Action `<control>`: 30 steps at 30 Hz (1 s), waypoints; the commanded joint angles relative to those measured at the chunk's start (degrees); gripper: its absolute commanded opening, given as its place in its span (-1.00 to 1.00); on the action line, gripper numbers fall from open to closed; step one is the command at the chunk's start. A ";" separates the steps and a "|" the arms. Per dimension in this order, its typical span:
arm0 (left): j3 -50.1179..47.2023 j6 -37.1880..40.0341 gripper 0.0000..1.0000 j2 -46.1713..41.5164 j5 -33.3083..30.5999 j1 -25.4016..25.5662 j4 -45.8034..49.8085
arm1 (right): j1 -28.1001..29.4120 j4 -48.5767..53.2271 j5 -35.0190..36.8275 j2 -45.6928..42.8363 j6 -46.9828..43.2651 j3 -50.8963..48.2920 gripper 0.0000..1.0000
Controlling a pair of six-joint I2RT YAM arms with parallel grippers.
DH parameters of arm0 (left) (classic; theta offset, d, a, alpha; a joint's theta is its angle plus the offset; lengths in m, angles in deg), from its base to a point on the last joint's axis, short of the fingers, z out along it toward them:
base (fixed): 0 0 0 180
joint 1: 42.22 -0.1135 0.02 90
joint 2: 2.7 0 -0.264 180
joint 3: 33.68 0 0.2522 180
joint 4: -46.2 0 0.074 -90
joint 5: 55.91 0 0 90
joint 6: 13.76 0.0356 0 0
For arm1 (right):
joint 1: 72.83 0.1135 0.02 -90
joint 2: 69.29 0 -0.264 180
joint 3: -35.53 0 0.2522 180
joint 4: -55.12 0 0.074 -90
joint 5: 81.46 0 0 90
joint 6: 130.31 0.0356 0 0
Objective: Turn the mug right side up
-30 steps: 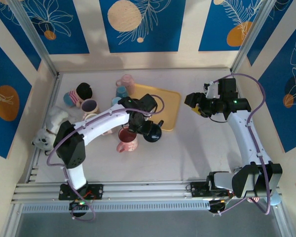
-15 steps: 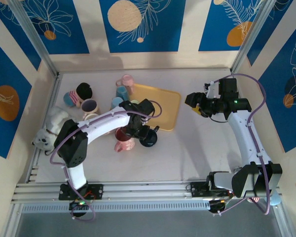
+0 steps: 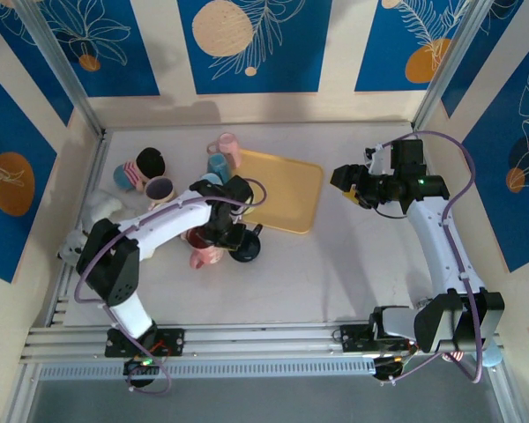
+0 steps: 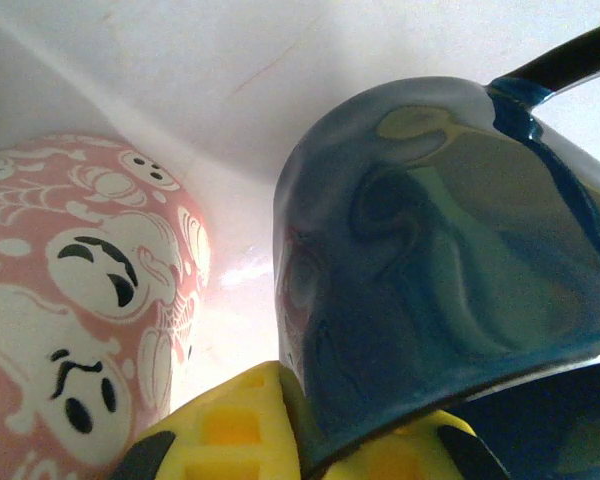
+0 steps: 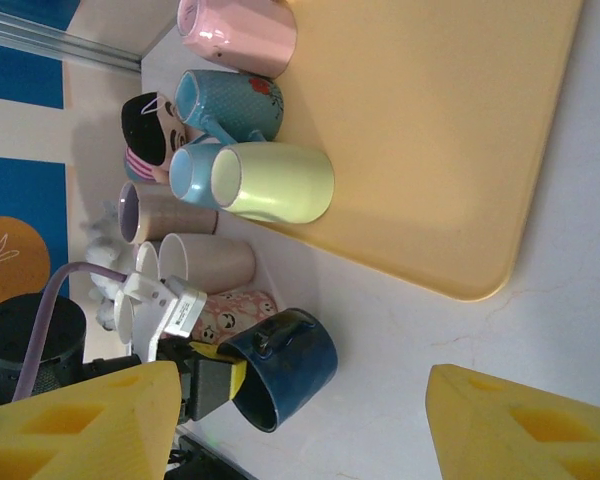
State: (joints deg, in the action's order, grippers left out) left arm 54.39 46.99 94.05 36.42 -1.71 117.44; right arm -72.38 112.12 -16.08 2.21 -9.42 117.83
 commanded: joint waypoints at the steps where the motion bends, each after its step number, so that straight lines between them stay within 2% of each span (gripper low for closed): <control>1: -1.12 1.59 -1.00 -2.71 -1.54 -1.02 2.85 | 0.05 -0.19 -2.17 0.65 -1.40 -1.12 0.30; 12: -1.92 2.53 -1.00 -2.02 -1.63 -1.08 3.88 | 1.04 -0.59 -2.10 1.60 -1.46 -1.36 0.30; 17: -2.13 2.85 -0.92 -1.66 -1.01 -1.10 3.69 | 1.13 0.06 -1.73 2.04 -2.04 -1.38 0.30; 19: -2.30 2.89 -0.83 -1.66 -1.01 -1.08 3.70 | 1.09 0.26 -1.66 2.02 -2.21 -1.38 0.30; 26: -2.33 2.80 -0.35 -1.98 -0.98 -1.08 3.58 | 1.13 -0.36 -1.04 1.86 -2.11 -1.40 0.33; 30: 0.35 2.45 -0.20 -4.19 -2.36 -1.27 5.06 | 1.35 -0.12 -0.02 1.94 -2.41 -1.12 0.33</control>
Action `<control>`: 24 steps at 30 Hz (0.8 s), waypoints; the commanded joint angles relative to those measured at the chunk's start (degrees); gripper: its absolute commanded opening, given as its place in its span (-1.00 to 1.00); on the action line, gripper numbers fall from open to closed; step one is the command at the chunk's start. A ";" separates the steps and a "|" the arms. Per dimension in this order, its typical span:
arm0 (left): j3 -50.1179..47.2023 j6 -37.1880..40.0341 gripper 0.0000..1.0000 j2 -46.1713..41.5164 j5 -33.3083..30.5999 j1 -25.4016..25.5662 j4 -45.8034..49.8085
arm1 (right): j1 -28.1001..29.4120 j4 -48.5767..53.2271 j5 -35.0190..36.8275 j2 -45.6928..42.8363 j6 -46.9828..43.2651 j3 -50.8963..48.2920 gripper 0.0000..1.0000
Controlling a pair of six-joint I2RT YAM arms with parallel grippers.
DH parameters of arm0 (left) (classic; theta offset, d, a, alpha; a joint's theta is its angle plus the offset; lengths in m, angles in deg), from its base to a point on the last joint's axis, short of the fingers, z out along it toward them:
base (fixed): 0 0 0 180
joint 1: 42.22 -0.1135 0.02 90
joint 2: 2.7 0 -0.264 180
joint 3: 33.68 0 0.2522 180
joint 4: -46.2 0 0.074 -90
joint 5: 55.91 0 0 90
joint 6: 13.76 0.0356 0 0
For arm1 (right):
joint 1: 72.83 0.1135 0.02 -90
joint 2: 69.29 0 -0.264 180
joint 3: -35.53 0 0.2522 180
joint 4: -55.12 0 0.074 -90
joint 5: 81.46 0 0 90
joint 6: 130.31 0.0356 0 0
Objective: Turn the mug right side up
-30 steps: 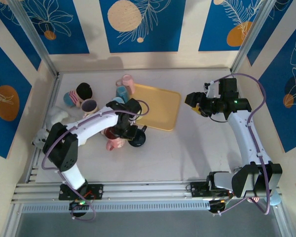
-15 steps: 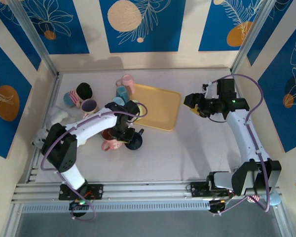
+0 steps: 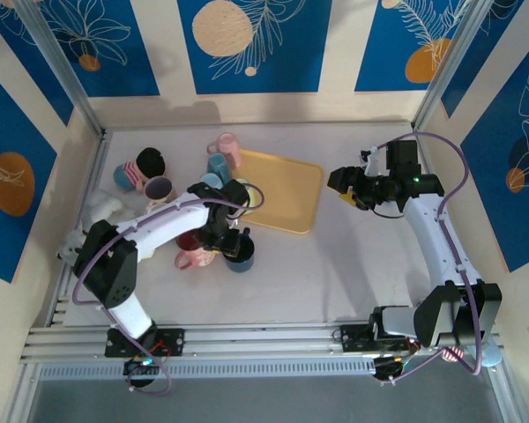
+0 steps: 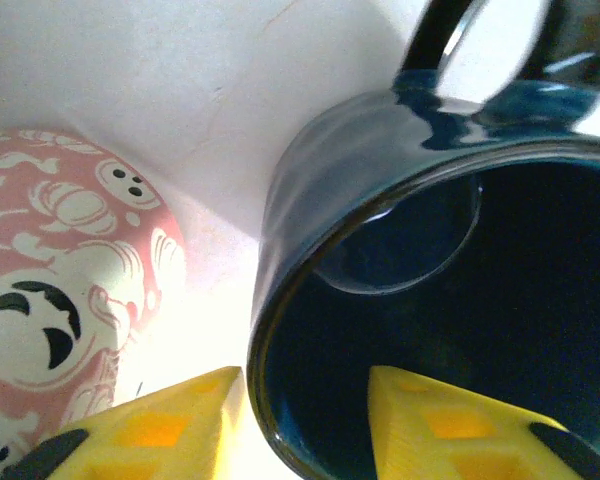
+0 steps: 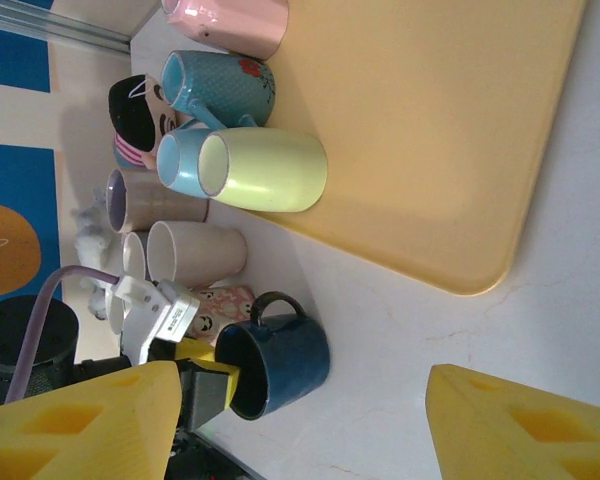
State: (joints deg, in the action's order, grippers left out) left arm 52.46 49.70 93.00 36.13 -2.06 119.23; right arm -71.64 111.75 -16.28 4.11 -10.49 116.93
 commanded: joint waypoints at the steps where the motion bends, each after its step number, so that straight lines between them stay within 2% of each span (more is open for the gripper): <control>1: 3.55 -0.25 -0.17 -3.77 -2.14 -1.13 3.68 | 0.69 0.37 0.42 0.14 -1.40 -0.15 0.33; 8: 10.35 2.66 -0.01 -10.91 -0.66 -4.66 1.86 | 3.32 -0.57 1.96 0.81 -3.05 0.58 0.29; 12: 10.03 8.39 0.07 -13.84 0.44 -7.83 -3.45 | 5.24 -1.04 3.14 1.85 -4.02 1.98 0.29; 18: 6.97 34.42 0.08 -13.88 3.40 -9.70 -13.82 | 7.08 -0.02 3.37 4.57 -6.30 4.86 0.25; 20: 5.27 43.85 0.06 -13.55 6.71 -11.08 -17.98 | 7.57 0.22 3.59 5.24 -7.12 5.55 0.25; 22: 3.84 50.38 0.00 -12.73 9.13 -12.82 -21.35 | 7.68 0.75 3.72 5.71 -7.50 5.95 0.25; 24: 3.83 53.75 0.00 -10.95 11.84 -15.44 -23.37 | 7.68 0.99 3.64 6.12 -7.68 6.18 0.25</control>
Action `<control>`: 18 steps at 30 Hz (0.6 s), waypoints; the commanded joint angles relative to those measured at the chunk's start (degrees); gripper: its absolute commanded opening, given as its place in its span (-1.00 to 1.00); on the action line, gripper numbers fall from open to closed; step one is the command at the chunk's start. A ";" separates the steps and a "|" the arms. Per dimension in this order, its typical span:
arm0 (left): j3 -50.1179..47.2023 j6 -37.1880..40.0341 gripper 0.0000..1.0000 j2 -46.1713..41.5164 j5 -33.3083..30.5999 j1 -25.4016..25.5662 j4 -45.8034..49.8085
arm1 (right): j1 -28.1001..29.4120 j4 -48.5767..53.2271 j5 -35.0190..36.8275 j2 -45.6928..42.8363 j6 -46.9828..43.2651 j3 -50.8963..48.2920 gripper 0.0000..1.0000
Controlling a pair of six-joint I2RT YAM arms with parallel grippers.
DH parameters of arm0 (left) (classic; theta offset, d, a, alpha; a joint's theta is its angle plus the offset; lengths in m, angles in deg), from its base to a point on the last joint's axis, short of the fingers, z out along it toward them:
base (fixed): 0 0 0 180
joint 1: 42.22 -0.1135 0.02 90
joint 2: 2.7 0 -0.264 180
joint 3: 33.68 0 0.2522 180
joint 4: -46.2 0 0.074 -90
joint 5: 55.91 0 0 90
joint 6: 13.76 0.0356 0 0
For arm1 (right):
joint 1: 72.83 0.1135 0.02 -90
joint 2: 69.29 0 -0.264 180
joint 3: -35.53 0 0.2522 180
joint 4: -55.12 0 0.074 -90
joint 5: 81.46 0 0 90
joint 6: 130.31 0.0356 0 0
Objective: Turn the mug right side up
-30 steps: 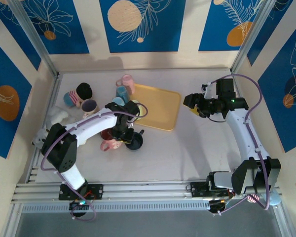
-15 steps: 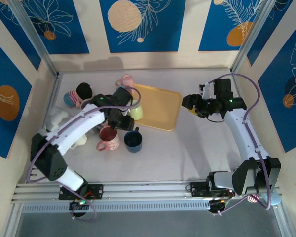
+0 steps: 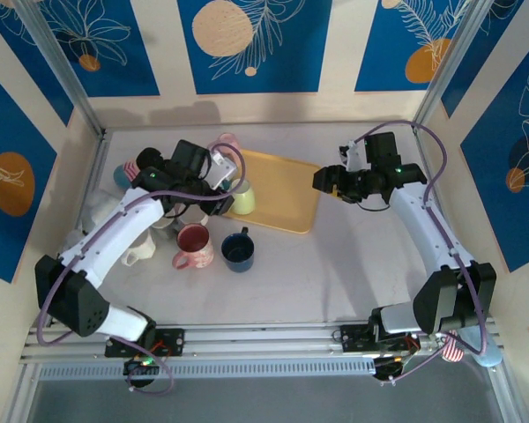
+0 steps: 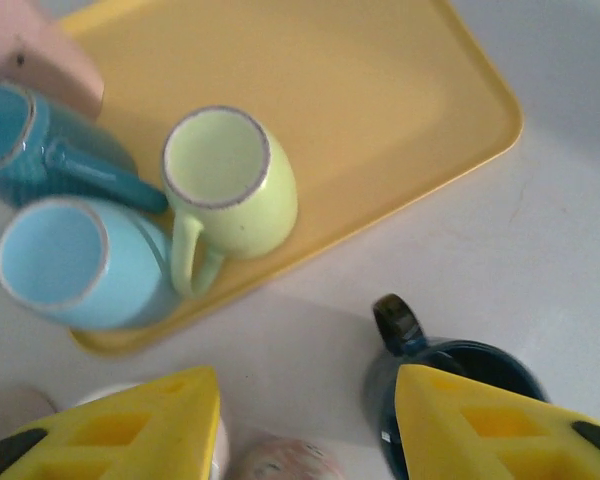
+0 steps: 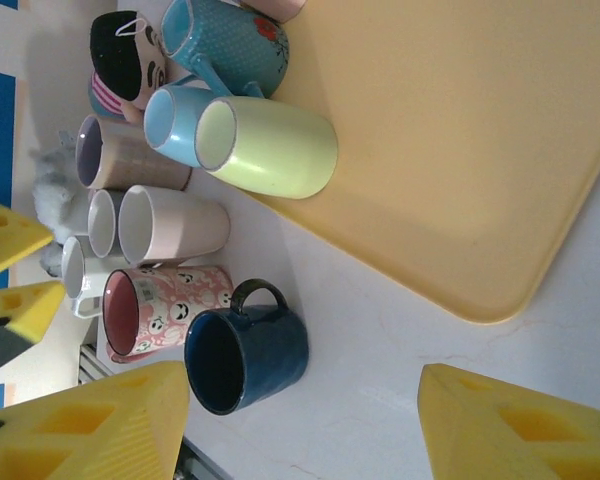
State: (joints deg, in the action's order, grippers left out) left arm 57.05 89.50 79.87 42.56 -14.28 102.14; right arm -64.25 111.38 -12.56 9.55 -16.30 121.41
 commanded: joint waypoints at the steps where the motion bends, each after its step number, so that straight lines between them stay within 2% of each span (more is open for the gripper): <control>1: 0.34 14.96 0.00 3.71 7.12 -4.56 -5.85 | 0.29 1.51 -0.16 0.79 -1.88 1.75 0.25; 4: 3.55 17.07 0.07 8.18 9.54 -7.21 -4.79 | 0.38 1.73 -0.33 1.01 -1.91 1.66 0.25; 9: 5.00 21.46 0.20 12.81 11.58 -7.55 -5.16 | 0.38 1.86 -0.64 1.63 -2.11 1.71 0.25; 18: 5.78 20.64 0.17 18.87 12.88 -7.47 -8.49 | 0.32 1.07 -2.00 2.36 -1.36 1.62 0.25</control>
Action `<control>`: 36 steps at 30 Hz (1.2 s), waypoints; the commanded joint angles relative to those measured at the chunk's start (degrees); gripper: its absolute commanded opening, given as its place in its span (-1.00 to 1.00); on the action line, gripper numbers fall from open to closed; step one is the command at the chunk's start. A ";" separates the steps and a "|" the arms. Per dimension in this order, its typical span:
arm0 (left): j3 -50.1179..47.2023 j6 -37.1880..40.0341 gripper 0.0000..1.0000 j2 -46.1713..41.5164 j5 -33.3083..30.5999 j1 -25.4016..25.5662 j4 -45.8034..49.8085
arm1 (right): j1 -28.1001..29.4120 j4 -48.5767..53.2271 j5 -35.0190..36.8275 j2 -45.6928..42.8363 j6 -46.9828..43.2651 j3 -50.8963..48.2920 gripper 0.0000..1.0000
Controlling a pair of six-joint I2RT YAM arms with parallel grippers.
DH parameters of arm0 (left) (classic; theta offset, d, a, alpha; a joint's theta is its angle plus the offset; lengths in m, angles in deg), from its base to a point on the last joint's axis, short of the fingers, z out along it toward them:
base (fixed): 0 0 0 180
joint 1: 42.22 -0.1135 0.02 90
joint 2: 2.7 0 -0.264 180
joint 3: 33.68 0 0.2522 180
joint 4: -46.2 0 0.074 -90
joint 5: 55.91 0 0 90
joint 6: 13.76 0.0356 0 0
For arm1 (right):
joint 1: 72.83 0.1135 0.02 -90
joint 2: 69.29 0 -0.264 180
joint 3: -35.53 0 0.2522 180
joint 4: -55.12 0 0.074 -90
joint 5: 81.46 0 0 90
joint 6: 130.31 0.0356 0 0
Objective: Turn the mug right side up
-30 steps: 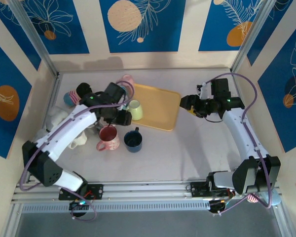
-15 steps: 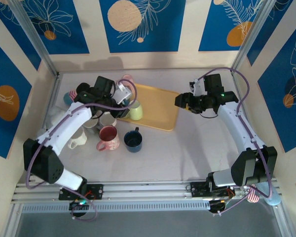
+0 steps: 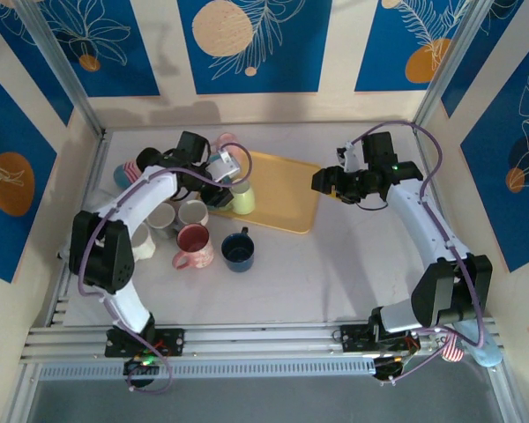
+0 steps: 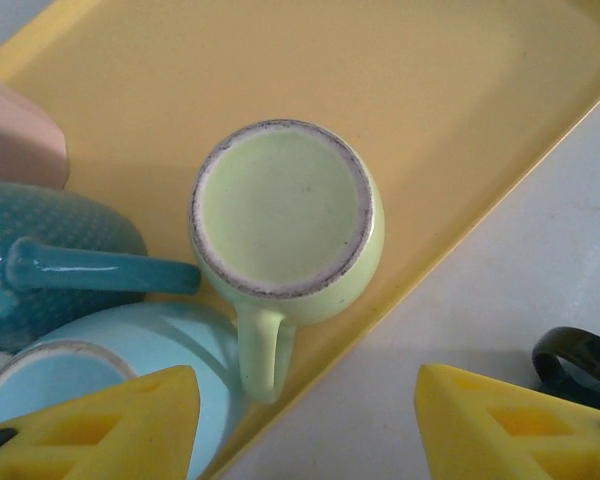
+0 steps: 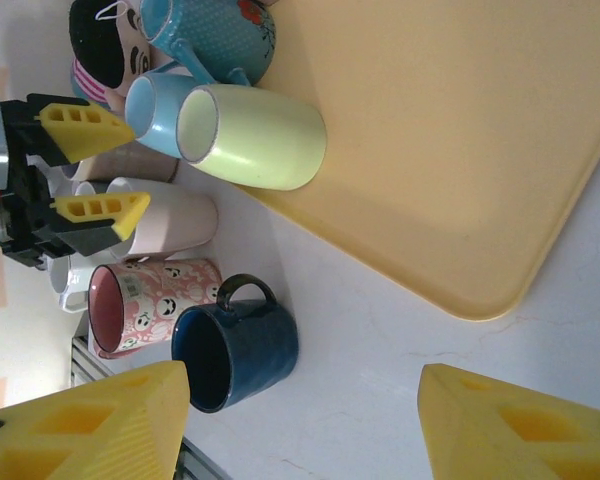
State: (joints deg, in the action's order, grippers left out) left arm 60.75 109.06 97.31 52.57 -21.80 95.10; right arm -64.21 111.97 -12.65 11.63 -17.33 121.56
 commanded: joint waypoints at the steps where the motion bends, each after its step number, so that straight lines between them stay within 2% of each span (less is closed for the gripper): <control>1: 2.41 0.87 0.16 2.10 2.92 0.14 -1.44 | 0.30 0.28 -2.01 0.34 -0.21 1.46 0.25; 6: 3.44 -0.44 0.12 4.62 2.98 1.05 -1.41 | 0.34 -0.31 -2.28 0.51 0.06 1.30 0.25; 18: 3.99 -7.05 -0.01 7.18 4.91 8.55 -5.64 | 0.34 -0.42 -2.63 0.91 0.25 1.46 0.25; 26: 2.72 -8.96 -0.07 6.47 -2.87 8.38 -4.85 | 0.34 0.06 -2.36 -0.06 0.00 0.96 0.24; 32: 0.93 -17.50 -0.16 5.82 -4.00 8.73 -5.38 | 0.35 -0.77 -2.28 -0.16 0.72 0.42 0.25; 36: -1.13 -19.86 -0.18 5.30 -3.74 8.84 -6.98 | 0.47 -1.17 -2.63 -0.07 1.11 0.49 0.24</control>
State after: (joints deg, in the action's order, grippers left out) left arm 61.16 92.93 103.65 49.01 -13.05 88.98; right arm -64.14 111.27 -13.92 12.31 -16.83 121.56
